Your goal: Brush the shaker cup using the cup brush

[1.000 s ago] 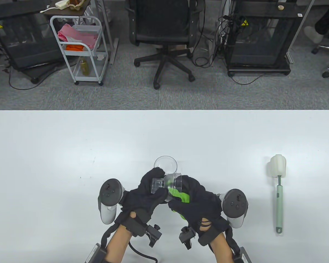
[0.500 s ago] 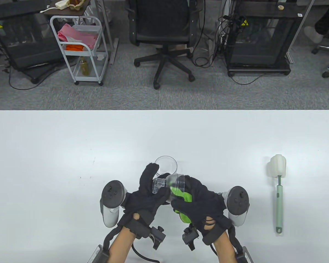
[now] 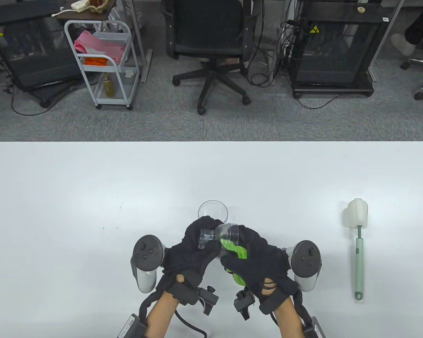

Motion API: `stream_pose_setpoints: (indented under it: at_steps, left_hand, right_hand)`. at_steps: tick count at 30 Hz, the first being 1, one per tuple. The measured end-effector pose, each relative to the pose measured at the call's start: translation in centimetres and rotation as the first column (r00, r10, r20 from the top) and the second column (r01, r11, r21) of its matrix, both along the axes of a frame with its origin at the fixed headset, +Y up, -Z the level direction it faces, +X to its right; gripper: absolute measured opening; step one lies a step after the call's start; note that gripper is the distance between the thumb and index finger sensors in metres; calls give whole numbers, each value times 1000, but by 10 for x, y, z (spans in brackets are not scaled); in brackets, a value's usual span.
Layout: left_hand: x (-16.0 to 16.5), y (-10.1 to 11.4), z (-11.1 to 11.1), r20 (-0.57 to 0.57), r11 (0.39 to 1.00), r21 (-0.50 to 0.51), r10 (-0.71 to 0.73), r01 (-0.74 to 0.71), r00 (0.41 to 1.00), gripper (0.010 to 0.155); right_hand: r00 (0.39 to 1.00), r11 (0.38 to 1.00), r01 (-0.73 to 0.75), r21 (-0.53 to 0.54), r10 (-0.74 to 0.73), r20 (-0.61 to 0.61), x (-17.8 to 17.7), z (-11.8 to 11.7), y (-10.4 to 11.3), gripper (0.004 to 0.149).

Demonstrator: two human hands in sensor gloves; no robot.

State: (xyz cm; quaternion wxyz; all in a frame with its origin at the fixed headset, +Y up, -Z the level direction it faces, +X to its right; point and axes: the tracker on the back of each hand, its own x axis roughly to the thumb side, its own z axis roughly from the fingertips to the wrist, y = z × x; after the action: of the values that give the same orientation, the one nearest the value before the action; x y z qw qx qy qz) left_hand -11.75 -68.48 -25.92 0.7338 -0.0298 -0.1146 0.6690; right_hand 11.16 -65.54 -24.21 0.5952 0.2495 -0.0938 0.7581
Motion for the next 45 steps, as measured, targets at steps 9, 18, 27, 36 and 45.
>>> stream_pose_setpoints:
  at_steps: [9,18,27,36,45]
  left_hand:
    - [-1,1,-5,239,980,197,-63,15,969,85]
    - [0,-7,-2,54,998,-35,61,-60,997,92]
    - [-4,-1,-3,139,995,90,-45,32,989,97]
    - [-5,-9,-8,293,1000,14,16,-21,956,96]
    - [-10,-5,-3,95,995,-103,20,-10,995,97]
  right_hand:
    - [996,993,81,-82,-84,-34,3,-2,1,71]
    - [974,962,-223,155,216,61,-9,7,12,76]
    - [999,999,5,-43,-7,-41,-3,-2,-1,73]
    - [988,989,-151,12,150,31,-9,2,4,69]
    - [978,973,-208,97,207,23,-13,3,3,73]
